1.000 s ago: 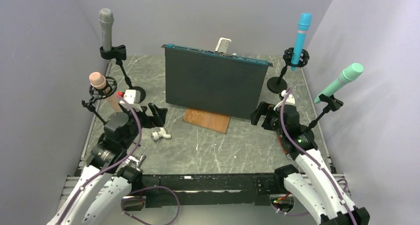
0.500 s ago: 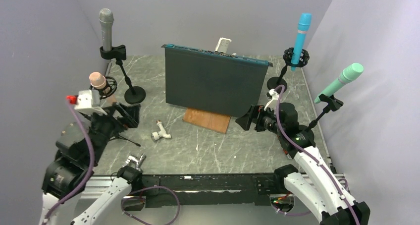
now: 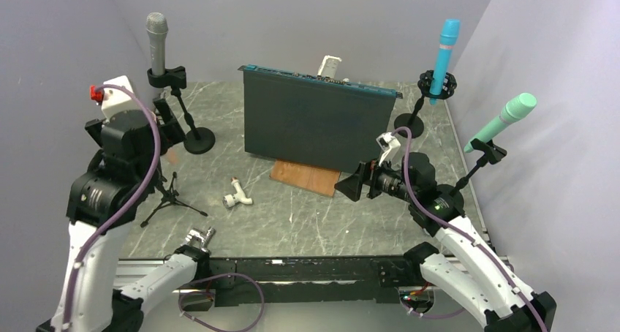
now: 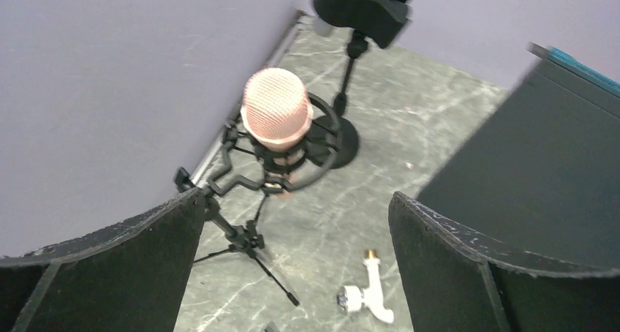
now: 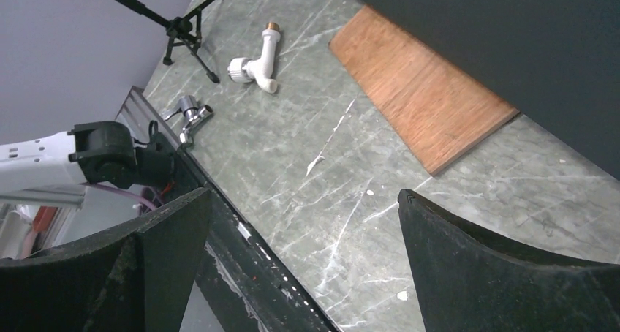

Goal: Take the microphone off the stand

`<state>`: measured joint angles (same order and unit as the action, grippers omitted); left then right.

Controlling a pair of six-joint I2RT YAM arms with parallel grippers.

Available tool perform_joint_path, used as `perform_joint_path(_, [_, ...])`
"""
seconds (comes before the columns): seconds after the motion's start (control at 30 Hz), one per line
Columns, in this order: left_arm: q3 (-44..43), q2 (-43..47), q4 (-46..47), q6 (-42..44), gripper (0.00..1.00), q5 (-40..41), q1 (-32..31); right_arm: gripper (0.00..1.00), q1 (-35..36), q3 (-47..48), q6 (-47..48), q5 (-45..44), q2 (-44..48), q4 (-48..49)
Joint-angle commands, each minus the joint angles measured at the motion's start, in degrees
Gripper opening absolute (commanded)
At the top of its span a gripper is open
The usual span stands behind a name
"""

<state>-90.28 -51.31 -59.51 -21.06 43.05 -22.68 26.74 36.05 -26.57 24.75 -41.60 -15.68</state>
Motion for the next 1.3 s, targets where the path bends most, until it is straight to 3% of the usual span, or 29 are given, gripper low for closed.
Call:
perform_joint_path(0.0, [-3.4, -4.7, 1.5, 2.4, 0.99, -6.6, 11.1, 1.0, 0.9, 1.3, -0.2, 1.2, 1.7, 3.0])
perform_joint_path(0.1, [-2.8, -6.7, 4.6, 3.7, 0.99, -8.6, 15.5, 1.0, 1.2, 1.1, -0.2, 0.7, 2.5, 2.2])
perform_joint_path(0.5, [3.9, -8.7, 14.0, 4.4, 0.94, -10.4, 21.6, 1.0, 1.3, 1.8, -0.7, -1.2, 1.7, 1.8])
perform_joint_path(0.9, [6.2, -11.4, 15.7, 2.0, 0.88, -17.0, 26.9, 1.0, 1.5, 0.5, -3.0, -3.5, 5.0, 0.8])
perform_joint_path(1.27, [9.0, -10.0, 18.5, 1.1, 0.66, -15.9, 28.3, 1.0, 1.5, 0.1, -4.0, -3.7, 5.7, 0.4])
